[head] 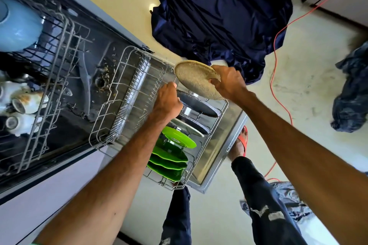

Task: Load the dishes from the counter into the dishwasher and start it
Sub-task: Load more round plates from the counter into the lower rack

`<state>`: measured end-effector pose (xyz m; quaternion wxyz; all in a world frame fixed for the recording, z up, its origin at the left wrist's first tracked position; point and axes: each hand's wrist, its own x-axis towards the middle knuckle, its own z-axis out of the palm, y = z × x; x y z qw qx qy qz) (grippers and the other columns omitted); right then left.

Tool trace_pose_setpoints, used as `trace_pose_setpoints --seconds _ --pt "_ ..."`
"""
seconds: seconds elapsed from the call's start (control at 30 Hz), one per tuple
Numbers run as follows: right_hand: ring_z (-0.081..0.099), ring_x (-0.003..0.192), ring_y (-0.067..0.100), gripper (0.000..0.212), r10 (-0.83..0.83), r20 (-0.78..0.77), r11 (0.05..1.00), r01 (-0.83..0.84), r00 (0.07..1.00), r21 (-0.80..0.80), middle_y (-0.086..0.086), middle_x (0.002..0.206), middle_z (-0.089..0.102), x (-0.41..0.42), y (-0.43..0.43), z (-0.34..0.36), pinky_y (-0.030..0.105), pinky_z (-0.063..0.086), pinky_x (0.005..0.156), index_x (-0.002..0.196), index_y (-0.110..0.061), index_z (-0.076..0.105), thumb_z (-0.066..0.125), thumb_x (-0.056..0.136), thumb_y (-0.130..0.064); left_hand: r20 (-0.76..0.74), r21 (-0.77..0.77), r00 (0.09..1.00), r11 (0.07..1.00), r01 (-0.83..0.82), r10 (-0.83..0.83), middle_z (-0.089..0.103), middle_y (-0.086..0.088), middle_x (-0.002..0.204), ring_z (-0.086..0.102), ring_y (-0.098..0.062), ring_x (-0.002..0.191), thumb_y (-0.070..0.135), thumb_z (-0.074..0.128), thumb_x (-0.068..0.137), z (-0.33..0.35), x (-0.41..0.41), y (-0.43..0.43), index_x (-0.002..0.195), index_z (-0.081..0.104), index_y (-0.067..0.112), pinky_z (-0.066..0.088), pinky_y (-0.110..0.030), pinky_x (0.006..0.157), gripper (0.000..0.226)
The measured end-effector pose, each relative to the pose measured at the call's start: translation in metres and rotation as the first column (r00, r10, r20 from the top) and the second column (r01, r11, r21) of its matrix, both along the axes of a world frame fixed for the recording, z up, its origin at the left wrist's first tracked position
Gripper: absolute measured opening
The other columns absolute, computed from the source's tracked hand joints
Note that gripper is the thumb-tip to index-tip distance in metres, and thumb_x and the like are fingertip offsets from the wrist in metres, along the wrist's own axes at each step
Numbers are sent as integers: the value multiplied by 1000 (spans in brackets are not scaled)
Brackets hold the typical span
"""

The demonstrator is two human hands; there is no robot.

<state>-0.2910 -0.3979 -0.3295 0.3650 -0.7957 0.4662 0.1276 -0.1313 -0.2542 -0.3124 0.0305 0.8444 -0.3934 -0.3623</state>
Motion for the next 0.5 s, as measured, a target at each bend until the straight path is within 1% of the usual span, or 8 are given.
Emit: trace_pose_setpoints --seconds 0.07,0.13,0.2,0.27,0.33,0.4,0.5 --pt "60 112 37 35 9 -17 1000 -9 1000 5 13 126 65 -2 5 -4 41 44 96 135 -23 56 59 100 -26 3 6 1000 1000 -4 4 56 -9 128 52 -20 121 0 65 90 -1 -1 0 137 49 4 43 -22 91 50" --pt "62 107 35 36 -26 -21 1000 26 999 13 12 124 66 -2 10 -13 40 46 93 135 -24 55 60 99 -25 2 15 1000 1000 4 -4 56 -9 129 50 -21 123 0 64 90 -1 -1 -1 137 48 5 45 -25 92 49" --pt "64 96 31 34 -36 -32 998 37 999 46 11 115 69 0 18 -24 37 49 83 133 -23 57 61 99 -21 1 20 1000 1000 10 -10 55 -10 130 50 -22 124 0 65 90 -2 -1 -1 137 48 5 45 -25 92 50" --pt "63 83 26 31 31 -69 996 -25 997 80 11 106 69 2 28 -36 32 47 70 130 -19 56 60 99 -19 -3 25 1000 1000 12 -11 55 -10 132 50 -22 125 0 66 89 -3 -1 0 137 48 6 42 -23 89 51" --pt "61 78 24 35 111 -119 989 -98 987 114 14 104 65 1 38 -48 35 49 64 132 -12 46 57 100 -19 -5 26 1000 1000 8 -8 55 -9 132 51 -21 124 1 67 89 -4 -2 1 137 48 7 41 -21 87 52" --pt "61 79 26 43 126 -151 987 -108 980 120 16 102 63 0 42 -56 37 51 64 135 -8 34 56 100 -20 -2 27 1000 1000 7 -7 55 -8 132 53 -19 122 1 67 89 -4 -4 3 137 48 7 40 -19 84 52" --pt "64 87 32 49 136 -191 989 -122 972 84 20 104 62 1 37 -60 41 52 70 142 -4 26 50 102 -21 -10 35 1000 999 9 -9 56 -8 129 53 -16 115 1 66 89 -5 -6 6 137 49 7 42 -19 79 51"
